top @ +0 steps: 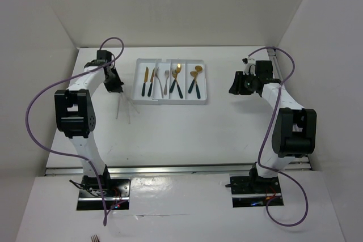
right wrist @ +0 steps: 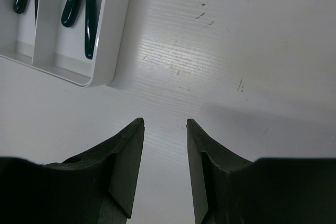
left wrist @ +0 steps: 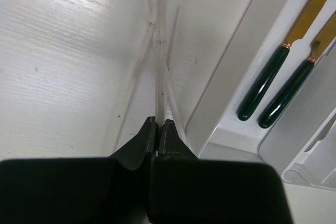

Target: Sort the eating utensils into containers

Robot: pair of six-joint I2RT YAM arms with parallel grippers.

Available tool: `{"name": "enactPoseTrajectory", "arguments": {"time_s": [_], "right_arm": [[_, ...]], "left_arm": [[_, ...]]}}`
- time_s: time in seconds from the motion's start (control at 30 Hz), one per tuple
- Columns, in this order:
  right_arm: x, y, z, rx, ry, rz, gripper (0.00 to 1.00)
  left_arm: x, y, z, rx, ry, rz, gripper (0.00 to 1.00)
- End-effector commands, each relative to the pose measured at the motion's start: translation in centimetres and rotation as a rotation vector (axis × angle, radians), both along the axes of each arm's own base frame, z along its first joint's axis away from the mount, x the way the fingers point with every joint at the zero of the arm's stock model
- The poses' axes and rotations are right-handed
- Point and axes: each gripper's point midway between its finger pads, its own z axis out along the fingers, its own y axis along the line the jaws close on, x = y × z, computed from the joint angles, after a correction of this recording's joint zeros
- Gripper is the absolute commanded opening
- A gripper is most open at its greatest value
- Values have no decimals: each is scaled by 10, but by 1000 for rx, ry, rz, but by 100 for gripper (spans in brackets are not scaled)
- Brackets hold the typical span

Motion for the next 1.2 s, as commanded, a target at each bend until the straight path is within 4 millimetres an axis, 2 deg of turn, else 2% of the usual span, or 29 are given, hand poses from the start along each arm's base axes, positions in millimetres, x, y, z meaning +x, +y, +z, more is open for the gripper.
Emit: {"name": "enactPoseTrajectory", "arguments": {"time_s": [0.0,0.03,0.07,0.1,0.13,0.2,0.27,0.3,0.37,0.43,0.5,0.53,0.63,0.67,0.77,0.83,0.97,1.1,1.17], "right_arm": [[9,4,23,4,-73,20,46],[9,4,23,4,-73,20,46],[9,4,23,4,-73,20,46],[9,4,23,4,-73,20,46],[9,4,23,4,-73,20,46],[11,4,25,4,-82,20,46],[11,4,25,4,-82,20,46],[11,4,25,4,-82,20,46],[11,4,25,4,-82,20,46],[11,4,25,4,-82,20,46],[11,4,24,-2,-86,26,46],[11,4,24,-2,-86,26,46],[8,4,20,-2,-75,26,46],[8,4,24,-2,-84,26,46],[8,4,24,-2,-84,26,46],[8,4,24,-2,-84,26,46],[9,2,23,-15,-88,25,46],[7,2,18,-14,-69,26,46],[7,2,15,-13,-60,26,46]], "left_arm": [[14,-14,33,-37,-84,-71,0],[19,-13,39,-28,-115,-83,0],[24,-27,45,-40,-142,-132,0],[28,-33,57,-40,-181,-156,0],[32,-40,60,-42,-203,-187,0],[41,-61,81,-34,-273,-281,0],[48,-81,76,-31,-275,-362,0],[55,-84,84,-42,-291,-371,0],[57,-94,79,-60,-269,-407,0],[68,-103,73,-71,-265,-435,0],[77,-102,73,-59,-275,-429,0],[81,-102,63,-61,-258,-428,0],[91,-105,57,-42,-256,-435,0],[91,-102,45,-32,-232,-426,0],[97,-99,39,-7,-236,-424,0],[101,-97,29,7,-227,-427,0],[103,-95,16,20,-219,-429,0],[98,-90,-2,36,-171,-417,0],[99,-88,-4,47,-155,-410,6]]}}
